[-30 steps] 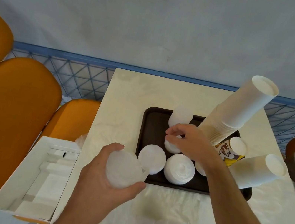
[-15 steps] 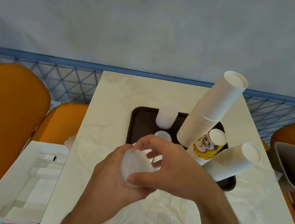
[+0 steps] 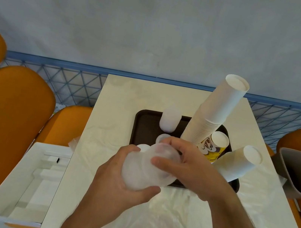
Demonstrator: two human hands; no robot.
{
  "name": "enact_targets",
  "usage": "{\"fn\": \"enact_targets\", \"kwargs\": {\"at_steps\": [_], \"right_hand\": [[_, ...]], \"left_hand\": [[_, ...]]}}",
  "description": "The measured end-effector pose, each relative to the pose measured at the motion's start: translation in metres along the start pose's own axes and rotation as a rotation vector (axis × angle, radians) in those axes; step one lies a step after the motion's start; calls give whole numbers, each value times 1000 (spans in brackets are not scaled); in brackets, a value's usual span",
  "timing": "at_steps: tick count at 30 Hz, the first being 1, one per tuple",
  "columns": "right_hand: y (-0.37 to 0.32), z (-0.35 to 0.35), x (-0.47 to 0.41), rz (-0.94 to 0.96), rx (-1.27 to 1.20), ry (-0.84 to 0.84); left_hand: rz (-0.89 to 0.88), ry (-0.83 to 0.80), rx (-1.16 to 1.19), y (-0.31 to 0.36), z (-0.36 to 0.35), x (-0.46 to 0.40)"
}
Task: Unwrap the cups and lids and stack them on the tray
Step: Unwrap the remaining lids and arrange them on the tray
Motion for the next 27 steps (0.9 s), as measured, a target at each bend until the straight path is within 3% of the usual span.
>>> {"fn": "enact_targets", "kwargs": {"at_steps": [3,6,10,14,21,27], "right_hand": [[22,3,-2,-104,-325,-15],[49,12,-9,-226,-493,102],[83,43,-47,-137,0,377],[95,46,-99,117,523,426],[136,29,-146,83,925,314],[151,20,-155,-49,1037,206]], "left_hand": [[8,24,11,-2,7,2],[51,40,21,-5,12,2],[70,58,42,-11,18,1],[110,70,57,-20,26,2],[178,68,75,-39,40,-2],[186,65,61,-49,45,-8]]}}
Point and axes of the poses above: each hand's wrist, its own x-axis away from the middle knuckle, its own z-axis out of the back of the hand, y = z × x, the point moved 8 cm from there along -x, towards the middle knuckle, and after that the axes turned 7 degrees about y, right-handed, at the moved point
